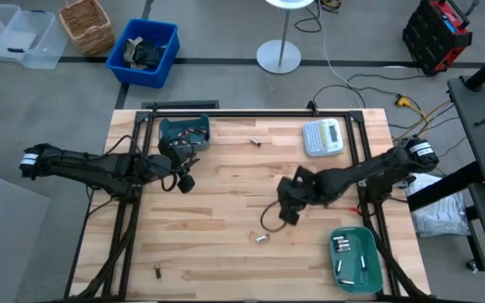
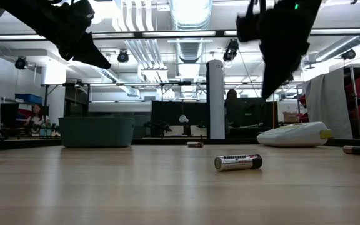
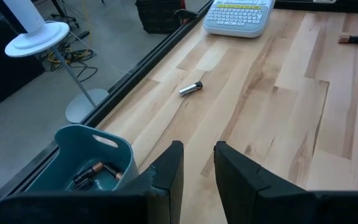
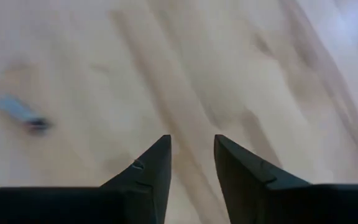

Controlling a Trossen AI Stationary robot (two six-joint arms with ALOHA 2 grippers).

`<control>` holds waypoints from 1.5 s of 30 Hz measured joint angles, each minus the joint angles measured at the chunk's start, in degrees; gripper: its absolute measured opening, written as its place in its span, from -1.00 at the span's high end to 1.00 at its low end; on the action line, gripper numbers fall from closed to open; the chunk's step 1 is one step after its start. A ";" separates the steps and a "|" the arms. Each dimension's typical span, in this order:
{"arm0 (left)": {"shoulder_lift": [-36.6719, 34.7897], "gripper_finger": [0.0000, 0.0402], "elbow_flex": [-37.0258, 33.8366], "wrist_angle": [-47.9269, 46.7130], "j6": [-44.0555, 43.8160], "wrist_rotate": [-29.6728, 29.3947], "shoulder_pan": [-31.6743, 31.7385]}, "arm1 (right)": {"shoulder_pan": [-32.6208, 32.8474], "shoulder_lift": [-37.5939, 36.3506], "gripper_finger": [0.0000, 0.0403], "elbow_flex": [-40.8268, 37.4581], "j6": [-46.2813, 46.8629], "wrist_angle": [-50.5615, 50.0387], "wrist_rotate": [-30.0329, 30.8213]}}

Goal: Sort batteries
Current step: Put the black battery into the blue bin

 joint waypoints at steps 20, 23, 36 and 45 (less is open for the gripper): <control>0.00 0.65 -0.10 -0.97 0.02 0.00 -0.02 | -7.36 -0.13 0.09 -5.24 18.88 -26.61 -4.53; 0.00 0.65 -0.48 -1.08 0.02 0.00 -0.02 | -7.36 -0.97 0.06 -7.50 20.18 -26.61 -5.16; 0.00 0.65 -1.38 -0.86 0.02 0.00 0.00 | -7.36 -12.21 0.04 -17.73 26.81 -19.84 -6.78; 0.01 0.65 -1.38 -0.72 0.02 0.00 -0.02 | -6.17 -12.69 0.01 -21.94 27.68 -14.72 -13.16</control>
